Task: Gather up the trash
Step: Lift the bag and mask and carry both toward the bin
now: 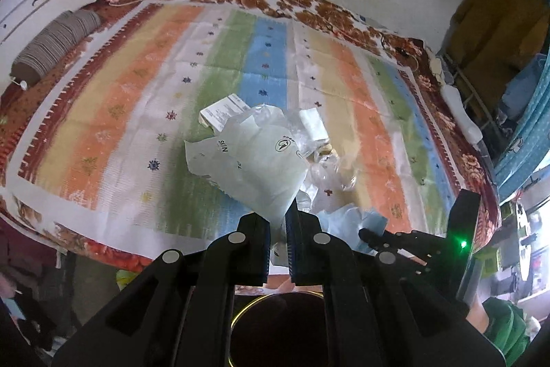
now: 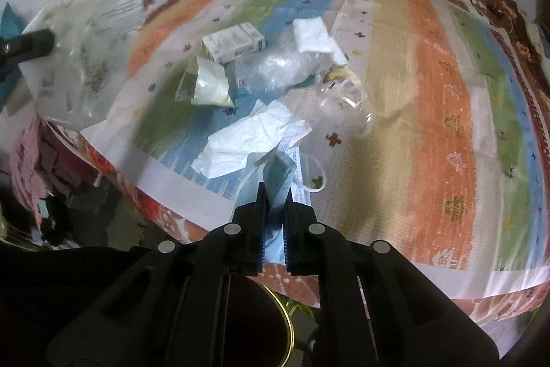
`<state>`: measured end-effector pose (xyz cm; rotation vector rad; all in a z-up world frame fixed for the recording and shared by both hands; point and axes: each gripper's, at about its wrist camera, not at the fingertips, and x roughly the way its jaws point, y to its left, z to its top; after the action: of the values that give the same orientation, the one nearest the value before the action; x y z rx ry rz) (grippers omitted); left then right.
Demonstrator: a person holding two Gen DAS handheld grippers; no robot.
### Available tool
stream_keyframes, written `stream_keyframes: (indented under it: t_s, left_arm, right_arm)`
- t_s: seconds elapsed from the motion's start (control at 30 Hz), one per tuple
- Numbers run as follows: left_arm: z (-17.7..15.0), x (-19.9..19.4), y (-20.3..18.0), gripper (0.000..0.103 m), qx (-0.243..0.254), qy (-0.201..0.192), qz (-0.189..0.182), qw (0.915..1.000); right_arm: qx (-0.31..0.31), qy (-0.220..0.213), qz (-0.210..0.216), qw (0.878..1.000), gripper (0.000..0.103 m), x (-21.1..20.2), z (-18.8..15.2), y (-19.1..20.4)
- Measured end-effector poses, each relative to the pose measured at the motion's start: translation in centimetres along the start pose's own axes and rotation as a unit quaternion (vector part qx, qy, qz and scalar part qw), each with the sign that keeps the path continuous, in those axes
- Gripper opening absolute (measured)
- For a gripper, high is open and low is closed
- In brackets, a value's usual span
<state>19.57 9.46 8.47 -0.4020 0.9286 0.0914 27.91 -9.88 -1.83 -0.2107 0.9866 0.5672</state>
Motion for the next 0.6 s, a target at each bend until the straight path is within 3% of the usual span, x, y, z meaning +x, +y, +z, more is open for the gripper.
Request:
stream_keyframes:
  t_s: [0.13, 0.37, 0.6]
  left_arm:
    - [-0.6, 0.2, -0.5, 0.007, 0.011, -0.008, -0.015, 0.9998]
    - [-1.9, 2.5, 1.1, 0.007, 0.008, -0.004, -0.056, 0.9984]
    - [-3.0, 0.9, 1.2, 0.007, 0.03, -0.008, -0.066, 0.9974]
  right_arm:
    - [0.023, -0.013, 0.015, 1.0, 0.007, -1.4, -0.1, -0.9]
    - [0.014, -0.007, 0.0, 1.0, 0.007, -2.3, -2.0, 0.0]
    - [-0.001, -0.041, -0.006, 0.999, 0.007, -5.7, -1.6, 2.8]
